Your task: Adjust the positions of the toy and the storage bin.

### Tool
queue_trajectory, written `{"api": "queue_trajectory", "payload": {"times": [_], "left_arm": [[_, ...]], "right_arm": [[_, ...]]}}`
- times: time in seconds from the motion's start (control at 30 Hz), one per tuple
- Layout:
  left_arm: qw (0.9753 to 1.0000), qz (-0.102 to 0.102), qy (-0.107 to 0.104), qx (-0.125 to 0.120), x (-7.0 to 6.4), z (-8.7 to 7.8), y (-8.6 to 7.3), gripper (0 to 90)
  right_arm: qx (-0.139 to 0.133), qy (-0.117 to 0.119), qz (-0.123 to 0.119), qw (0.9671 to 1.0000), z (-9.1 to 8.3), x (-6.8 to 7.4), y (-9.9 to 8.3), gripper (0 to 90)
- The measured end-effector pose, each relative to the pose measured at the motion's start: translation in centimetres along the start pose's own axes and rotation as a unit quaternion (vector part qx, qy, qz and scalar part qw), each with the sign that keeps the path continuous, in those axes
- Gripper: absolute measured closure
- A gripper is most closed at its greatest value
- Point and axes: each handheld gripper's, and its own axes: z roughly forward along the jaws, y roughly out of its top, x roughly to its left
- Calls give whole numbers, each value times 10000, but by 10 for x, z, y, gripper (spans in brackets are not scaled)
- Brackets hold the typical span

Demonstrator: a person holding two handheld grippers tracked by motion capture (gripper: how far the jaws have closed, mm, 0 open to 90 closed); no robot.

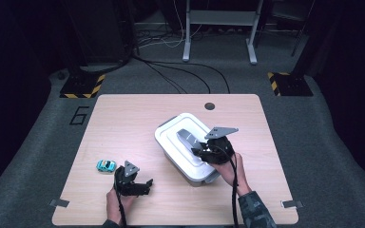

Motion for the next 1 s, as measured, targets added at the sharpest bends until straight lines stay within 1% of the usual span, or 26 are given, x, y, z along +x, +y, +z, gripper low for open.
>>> {"api": "queue_trajectory", "payload": {"times": [0.2, 0.23, 0.53, 0.7, 0.73, 0.8, 0.9, 1.0], "left_arm": [[10000, -1, -1, 3, 0, 0, 0, 62], [10000, -10, 1, -6, 0, 0, 0, 62], [10000, -8, 1, -5, 0, 0, 0, 62], [10000, -10, -1, -10, 0, 0, 0, 62], [10000, -12, -2, -11, 0, 0, 0, 62], [10000, -12, -2, -11, 0, 0, 0, 62], [10000, -13, -1, -12, 0, 0, 0, 62], [10000, -15, -2, -17, 0, 0, 0, 63]], "right_arm": [[-2, 81, -36, 10000, 3, 4, 1, 676], [2, 93, -3, 10000, 3, 6, 1, 676], [-6, 192, -65, 9998, 6, 9, 2, 677], [-15, 294, -116, 9995, 7, 11, 3, 677], [-25, 369, -137, 9992, 8, 12, 3, 677], [-21, 415, -154, 9990, 9, 14, 4, 677], [-11, 453, -138, 9989, 10, 16, 4, 677], [-6, 500, -177, 9986, 12, 17, 5, 677]]}}
